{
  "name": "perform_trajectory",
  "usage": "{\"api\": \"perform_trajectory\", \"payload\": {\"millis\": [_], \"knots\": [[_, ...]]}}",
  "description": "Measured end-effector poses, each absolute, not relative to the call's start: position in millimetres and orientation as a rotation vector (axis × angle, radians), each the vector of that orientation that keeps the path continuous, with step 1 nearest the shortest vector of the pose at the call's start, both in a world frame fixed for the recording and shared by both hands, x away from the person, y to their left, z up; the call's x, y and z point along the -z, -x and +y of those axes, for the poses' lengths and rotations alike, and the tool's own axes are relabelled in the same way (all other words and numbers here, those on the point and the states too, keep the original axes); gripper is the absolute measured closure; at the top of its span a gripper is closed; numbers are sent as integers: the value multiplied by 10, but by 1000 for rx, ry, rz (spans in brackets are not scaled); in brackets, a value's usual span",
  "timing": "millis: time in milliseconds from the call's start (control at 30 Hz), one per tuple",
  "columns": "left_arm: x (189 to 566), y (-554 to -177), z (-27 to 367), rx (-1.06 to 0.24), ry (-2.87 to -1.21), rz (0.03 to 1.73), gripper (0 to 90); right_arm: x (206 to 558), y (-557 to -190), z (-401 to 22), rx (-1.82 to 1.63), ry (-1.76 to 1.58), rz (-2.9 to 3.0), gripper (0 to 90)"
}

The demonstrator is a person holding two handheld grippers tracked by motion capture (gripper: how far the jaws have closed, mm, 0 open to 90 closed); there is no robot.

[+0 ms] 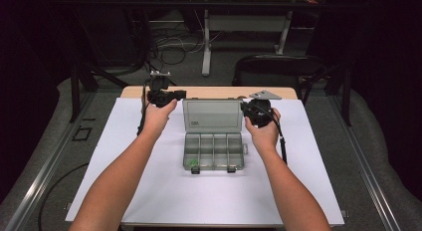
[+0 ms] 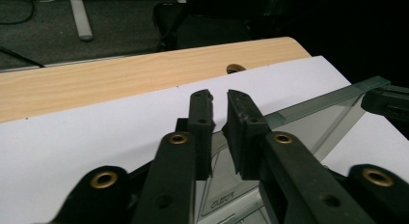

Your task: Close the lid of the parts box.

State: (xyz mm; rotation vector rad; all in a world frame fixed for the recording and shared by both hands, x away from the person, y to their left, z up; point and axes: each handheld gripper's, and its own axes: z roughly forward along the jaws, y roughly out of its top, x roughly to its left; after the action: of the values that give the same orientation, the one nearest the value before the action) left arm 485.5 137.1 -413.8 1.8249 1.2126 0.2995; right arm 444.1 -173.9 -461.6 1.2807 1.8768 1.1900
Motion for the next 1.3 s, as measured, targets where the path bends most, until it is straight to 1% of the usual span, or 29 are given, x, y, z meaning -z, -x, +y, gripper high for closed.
{"api": "perform_trajectory", "payload": {"millis": [200, 833, 933, 1167, 1300], "knots": [[4155, -4895, 1278, -294, -1854, 1218, 898, 4620, -4393, -1748, -1204, -1279, 1869, 855], [4225, -4914, 1107, -273, -1878, 1202, 900, 4614, -4341, -1761, -1218, -1274, 1868, 854], [4230, -4913, 1089, -273, -1884, 1198, 900, 4612, -4329, -1765, -1223, -1275, 1874, 830], [4243, -4906, 1073, -269, -1890, 1194, 900, 4583, -4266, -1786, -1246, -1268, 1882, 807], [4238, -4900, 1074, -269, -1890, 1193, 900, 4568, -4197, -1801, -1262, -1262, 1878, 823]]}}
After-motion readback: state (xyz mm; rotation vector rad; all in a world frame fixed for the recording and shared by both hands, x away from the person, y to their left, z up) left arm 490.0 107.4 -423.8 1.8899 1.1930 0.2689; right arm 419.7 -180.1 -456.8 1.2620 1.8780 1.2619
